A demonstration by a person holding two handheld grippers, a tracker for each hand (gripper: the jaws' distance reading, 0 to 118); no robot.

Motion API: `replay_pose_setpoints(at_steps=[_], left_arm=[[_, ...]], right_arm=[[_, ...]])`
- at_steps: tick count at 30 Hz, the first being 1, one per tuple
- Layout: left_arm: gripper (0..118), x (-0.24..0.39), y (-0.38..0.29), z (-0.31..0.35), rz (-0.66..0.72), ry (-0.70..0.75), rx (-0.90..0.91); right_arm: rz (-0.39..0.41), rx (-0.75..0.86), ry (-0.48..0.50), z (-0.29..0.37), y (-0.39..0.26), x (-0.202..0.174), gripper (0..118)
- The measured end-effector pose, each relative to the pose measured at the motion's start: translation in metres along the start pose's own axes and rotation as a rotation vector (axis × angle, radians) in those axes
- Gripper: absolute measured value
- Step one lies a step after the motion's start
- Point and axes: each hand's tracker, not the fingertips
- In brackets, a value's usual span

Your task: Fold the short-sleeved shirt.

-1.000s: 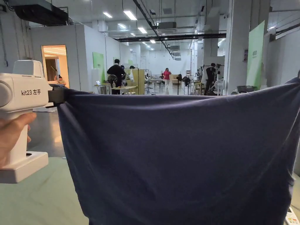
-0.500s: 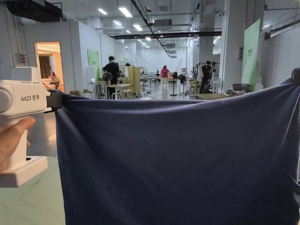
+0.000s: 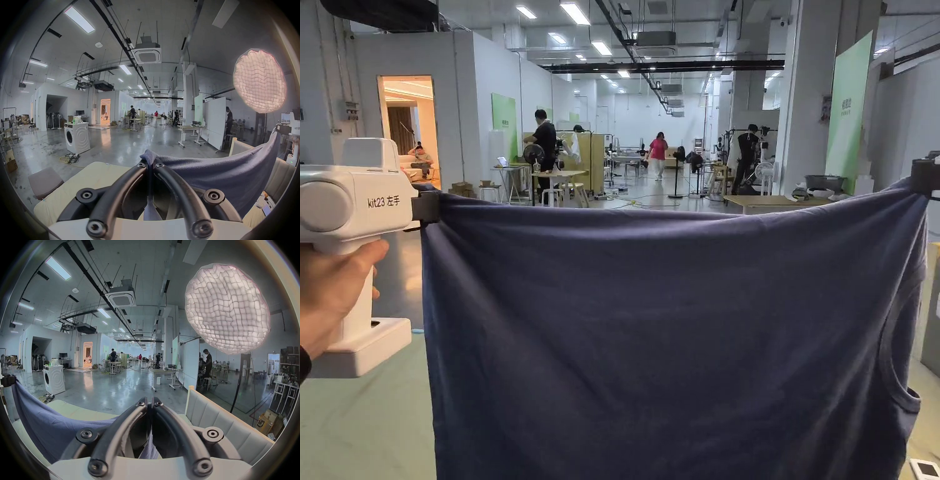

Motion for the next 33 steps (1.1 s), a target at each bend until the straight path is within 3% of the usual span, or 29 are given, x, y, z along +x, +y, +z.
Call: replay_pose_setpoints(at_steps=[4, 7, 18, 23, 28, 33], left_arm=[[5, 0.003, 0.003, -0.029, -0.036, 0.026, -0.023], [5, 0.006, 0.001, -0.046, -0.049, 0.042, -0.028], [5, 0.015, -0.024, -0.097, -0.002, 0.037, -0.060], [5, 0.028, -0.092, -0.109, -0.007, 0.003, -0.157], [5, 0.027, -0.177, -0.114, 0.145, -0.044, -0.264], [5, 0.025, -0.252, -0.097, 0.148, -0.056, -0.357]], right_arm=[[0.103, 0.047, -0.055, -0.027, 0.005, -0.019, 4], [0.043, 0.047, -0.049, -0.058, 0.005, -0.016, 4], [0.023, -0.012, -0.080, -0.094, -0.021, -0.030, 4], [0.031, -0.117, -0.040, -0.102, -0.092, -0.035, 4], [-0.033, -0.262, 0.008, -0.098, -0.189, -0.035, 4], [-0.085, -0.375, 0.029, -0.079, -0.264, -0.023, 4]])
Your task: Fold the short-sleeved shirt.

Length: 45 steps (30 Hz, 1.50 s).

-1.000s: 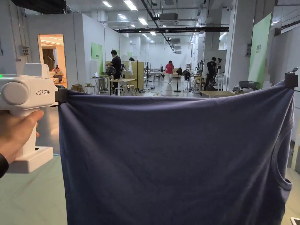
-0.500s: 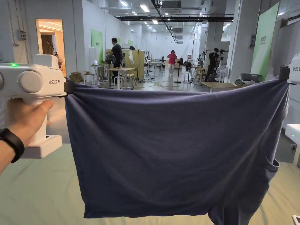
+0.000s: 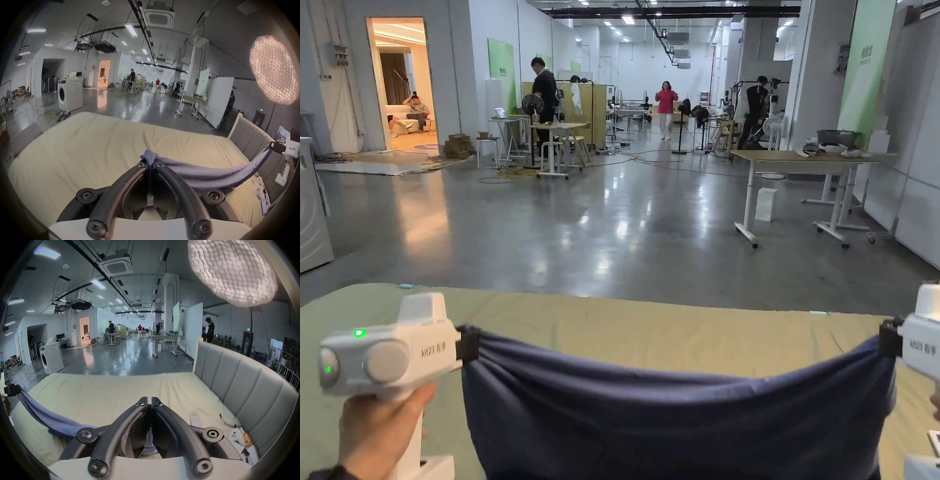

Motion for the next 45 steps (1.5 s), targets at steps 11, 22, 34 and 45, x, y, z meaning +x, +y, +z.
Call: replay_pose_setpoints(at_steps=[11, 22, 34, 45], left_arm=[[5, -0.057, -0.181, 0.092, 0.058, -0.074, -0.176], [5, -0.079, -0.297, 0.182, 0.115, -0.042, -0.290], [5, -0.083, -0.302, 0.196, 0.127, -0.056, -0.300], [90, -0.086, -0.315, 0.195, 0.168, -0.066, -0.262]], right_arm=[[-0.038, -0.131, 0.067, 0.102, -0.181, 0.061, 4], [-0.093, -0.278, 0.025, 0.218, -0.307, 0.065, 4], [-0.166, -0.328, -0.029, 0.242, -0.346, 0.077, 4], [-0.188, -0.371, -0.019, 0.233, -0.356, 0.079, 82]])
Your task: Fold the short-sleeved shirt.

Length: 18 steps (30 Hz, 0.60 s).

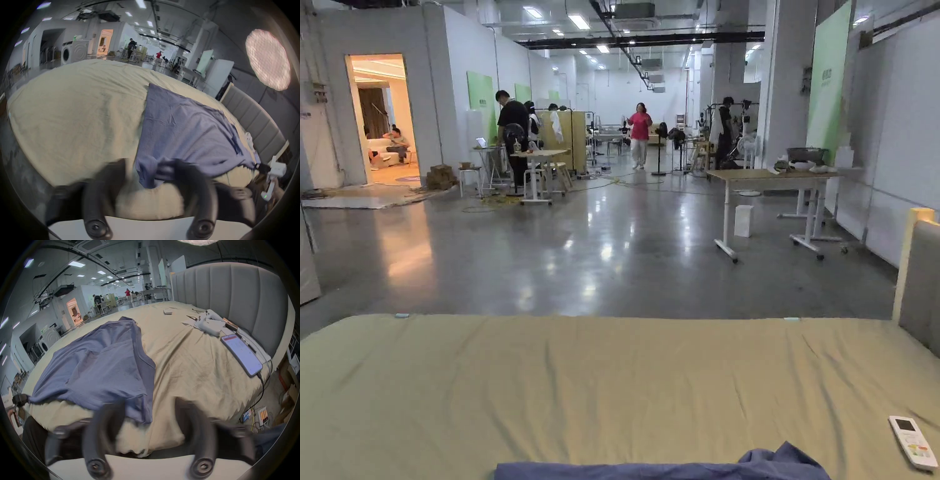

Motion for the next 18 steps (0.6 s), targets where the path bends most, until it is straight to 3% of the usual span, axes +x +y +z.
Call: replay_pose_setpoints(at_steps=[1, 5, 9, 11, 14, 18], left_arm=[[98, 0.001, 0.002, 0.004, 0.016, -0.004, 0.009], [98, 0.023, 0.026, 0.042, -0.101, -0.008, 0.128], [98, 0.077, 0.057, 0.096, -0.272, 0.037, 0.269], [98, 0.103, 0.067, 0.120, -0.312, -0.001, 0.366], [98, 0.137, 0.074, 0.146, -0.319, -0.018, 0.481], [97, 0.176, 0.068, 0.164, -0.337, 0.052, 0.602]], right_arm=[[-0.034, 0.019, -0.004, 0.003, 0.000, 0.001, 81], [-0.104, 0.125, 0.010, 0.029, 0.012, -0.002, 80], [-0.147, 0.275, 0.124, 0.082, 0.042, -0.023, 82], [-0.130, 0.344, 0.154, 0.106, 0.057, -0.039, 86], [-0.045, 0.448, 0.163, 0.136, 0.073, -0.068, 88], [0.022, 0.522, 0.174, 0.163, 0.078, -0.099, 88]])
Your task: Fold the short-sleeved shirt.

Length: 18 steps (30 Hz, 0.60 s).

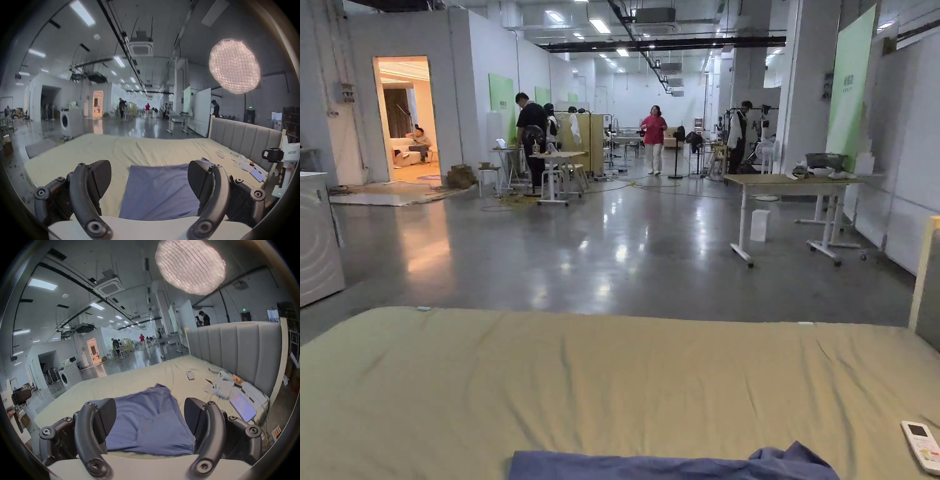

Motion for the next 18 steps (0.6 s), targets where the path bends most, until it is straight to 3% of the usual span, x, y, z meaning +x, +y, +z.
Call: replay_pose_setpoints(at_steps=[2, 3, 7, 9, 11, 18], left_arm=[[91, 0.013, 0.002, 0.009, -0.047, 0.005, 0.025], [79, 0.020, 0.003, 0.013, -0.061, 0.009, 0.024], [28, 0.033, 0.005, 0.024, -0.135, -0.046, 0.010], [4, 0.034, 0.003, 0.029, -0.154, -0.063, 0.006], [1, 0.034, 0.000, 0.033, -0.147, -0.093, 0.006], [0, 0.016, -0.004, 0.033, -0.098, -0.081, -0.041]], right_arm=[[0.024, 0.020, 0.017, 0.005, 0.003, -0.011, 86], [0.043, 0.027, 0.023, 0.007, 0.005, -0.016, 79], [0.151, 0.041, 0.021, 0.014, 0.004, -0.029, 27], [0.181, 0.038, 0.005, 0.016, 0.002, -0.035, 12], [0.198, 0.027, 0.006, 0.016, -0.001, -0.039, 0], [0.219, 0.003, 0.045, 0.019, -0.007, -0.046, 0]])
